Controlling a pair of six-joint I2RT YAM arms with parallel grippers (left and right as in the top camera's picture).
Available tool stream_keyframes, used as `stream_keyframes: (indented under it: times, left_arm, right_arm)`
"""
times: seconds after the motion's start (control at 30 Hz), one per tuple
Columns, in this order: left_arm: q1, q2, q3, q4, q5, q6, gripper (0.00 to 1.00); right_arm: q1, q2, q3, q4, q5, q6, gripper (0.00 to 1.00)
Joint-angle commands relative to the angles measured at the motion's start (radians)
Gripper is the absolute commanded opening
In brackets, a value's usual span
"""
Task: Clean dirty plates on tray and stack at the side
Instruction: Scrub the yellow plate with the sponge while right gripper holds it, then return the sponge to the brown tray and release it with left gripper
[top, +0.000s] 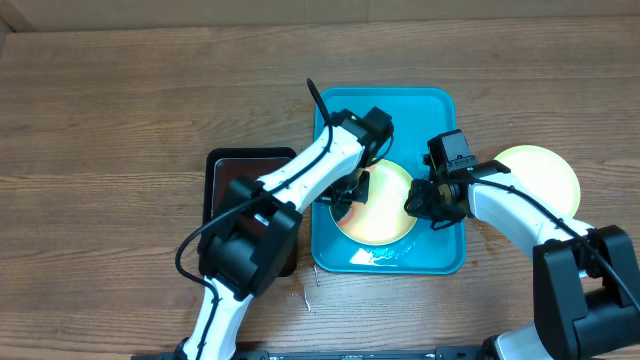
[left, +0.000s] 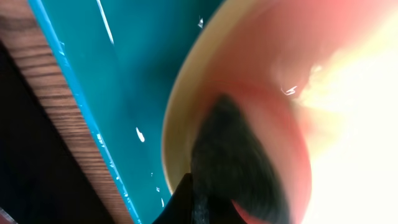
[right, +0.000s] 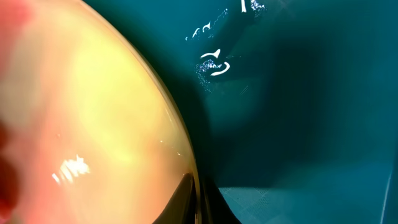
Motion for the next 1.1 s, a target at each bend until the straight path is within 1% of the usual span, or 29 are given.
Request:
stream_keyframes:
  times: [0.0, 0.13, 0.23, 0.37, 0.47, 0.57, 0.67, 0.73, 0.8, 0.97, 1.07]
  left_arm:
    - [0.022, -0.019, 0.083, -0.002, 0.093, 0.013, 0.04]
    - [0.034, -0.090, 0.130, -0.015, 0.221, 0.044, 0.04]
    - [0.065, -0.178, 0.136, -0.035, 0.251, 0.058, 0.04]
    - [0.134, -0.294, 0.136, -0.096, 0.204, 0.084, 0.04]
    - [0.211, -0.354, 0.136, -0.170, 0.080, 0.084, 0.04]
    - [0.289, -0.365, 0.131, -0.242, -0.013, 0.084, 0.04]
    - [0.356, -0.365, 0.066, -0.254, -0.031, 0.084, 0.04]
    - [0.389, -0.365, -0.010, -0.221, -0.031, 0.084, 0.04]
    - [0.412, -0.365, -0.113, -0.154, -0.022, 0.084, 0.04]
    - [0.418, -0.365, -0.404, 0.090, -0.014, 0.074, 0.04]
    - [0.418, -0.365, -0.499, 0.169, -0.012, 0.048, 0.04]
  right_arm:
    - [0.000, 0.016, -0.007, -0.013, 0.050, -0.005, 0.04]
    - [0.000, 0.016, -0.007, -0.019, 0.050, -0.005, 0.04]
    - [0.000, 0.016, -0.007, -0.020, 0.050, -0.005, 0.04]
    - [0.000, 0.016, -0.007, -0.021, 0.050, -0.005, 0.04]
    - [0.000, 0.016, -0.007, -0.021, 0.050, -0.005, 0.04]
    - [0.000, 0.016, -0.007, -0.021, 0.050, -0.005, 0.04]
    - [0.000, 0.016, -0.007, -0.021, 0.050, -0.005, 0.04]
    - [0.000, 0.016, -0.007, -0.021, 0.050, -0.005, 0.04]
    - [0.000, 0.016, -0.007, -0.021, 0.050, -0.005, 0.04]
    - [0.000, 0.016, -0.007, -0.022, 0.050, -0.005, 0.04]
    - [0.000, 0.016, -0.007, -0.029, 0.050, -0.005, 0.04]
